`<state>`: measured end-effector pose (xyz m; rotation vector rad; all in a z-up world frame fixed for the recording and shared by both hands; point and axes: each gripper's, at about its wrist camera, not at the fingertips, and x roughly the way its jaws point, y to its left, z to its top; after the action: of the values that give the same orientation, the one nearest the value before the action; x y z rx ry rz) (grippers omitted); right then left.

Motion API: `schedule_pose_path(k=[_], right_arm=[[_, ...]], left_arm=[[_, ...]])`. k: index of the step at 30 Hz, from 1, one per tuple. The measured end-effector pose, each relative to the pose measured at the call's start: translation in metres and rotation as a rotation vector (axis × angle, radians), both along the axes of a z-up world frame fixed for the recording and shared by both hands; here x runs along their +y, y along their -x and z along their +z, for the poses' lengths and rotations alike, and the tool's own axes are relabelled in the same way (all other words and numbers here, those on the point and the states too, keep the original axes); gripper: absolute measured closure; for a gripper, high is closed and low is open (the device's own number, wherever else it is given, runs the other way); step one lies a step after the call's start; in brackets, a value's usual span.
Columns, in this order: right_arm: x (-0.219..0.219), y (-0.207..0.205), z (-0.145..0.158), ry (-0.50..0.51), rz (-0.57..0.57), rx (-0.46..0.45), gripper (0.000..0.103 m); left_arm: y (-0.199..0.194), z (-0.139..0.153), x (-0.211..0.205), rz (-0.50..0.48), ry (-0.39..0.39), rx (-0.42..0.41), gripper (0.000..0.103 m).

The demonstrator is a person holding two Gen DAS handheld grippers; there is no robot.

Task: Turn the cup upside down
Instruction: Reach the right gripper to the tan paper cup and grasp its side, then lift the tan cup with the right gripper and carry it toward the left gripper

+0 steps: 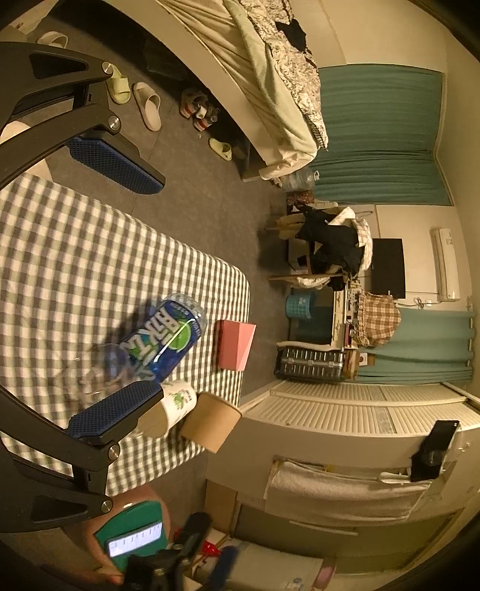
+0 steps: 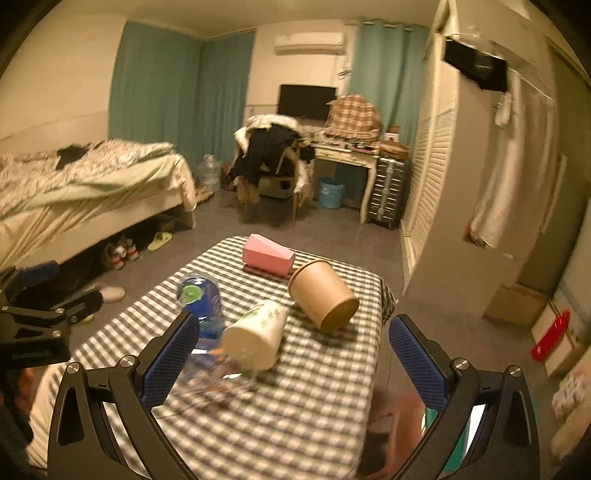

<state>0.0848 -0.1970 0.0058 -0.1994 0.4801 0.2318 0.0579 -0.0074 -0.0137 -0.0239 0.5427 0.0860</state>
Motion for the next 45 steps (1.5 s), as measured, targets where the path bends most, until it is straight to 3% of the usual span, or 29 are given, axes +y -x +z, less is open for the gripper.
schedule_pose_path(k=[6,13,24,25,26,30,34,40,45], right_arm=[[-0.015,-0.085,-0.013,0.058,0.066,0.074,0.0],[-0.02,-0.176,-0.076,0.111,0.121,0.208,0.0],[-0.023,-0.228,-0.123,0.09,0.166,0.306,0.003],[-0.02,-0.226,-0.122,0.09,0.166,0.308,0.007],[-0.021,-0.224,-0.122,0.09,0.163,0.31,0.02],[-0.025,-0.204,-0.108,0.069,0.136,0.272,0.02],[-0.026,-0.164,-0.072,0.091,0.089,0.2,0.02],[-0.009,-0.072,-0.008,0.105,0.018,0.144,0.02],[0.019,0.003,-0.002,0.096,-0.025,0.173,0.02]], left_arm=[[-0.043,-0.007,-0.009,0.027,-0.029,0.024,0.0],[-0.088,-0.018,-0.013,0.048,-0.062,0.048,0.0],[-0.111,-0.033,-0.012,0.039,-0.057,0.092,0.0],[-0.11,-0.033,-0.013,0.036,-0.059,0.093,0.0],[-0.108,-0.033,-0.013,0.034,-0.061,0.091,0.0],[-0.097,-0.027,-0.011,0.022,-0.039,0.073,0.0],[-0.074,-0.015,-0.008,0.008,-0.026,0.043,0.0],[-0.024,0.008,0.003,-0.023,-0.002,-0.023,0.0],[0.021,0.017,0.015,-0.039,0.003,-0.056,0.0]])
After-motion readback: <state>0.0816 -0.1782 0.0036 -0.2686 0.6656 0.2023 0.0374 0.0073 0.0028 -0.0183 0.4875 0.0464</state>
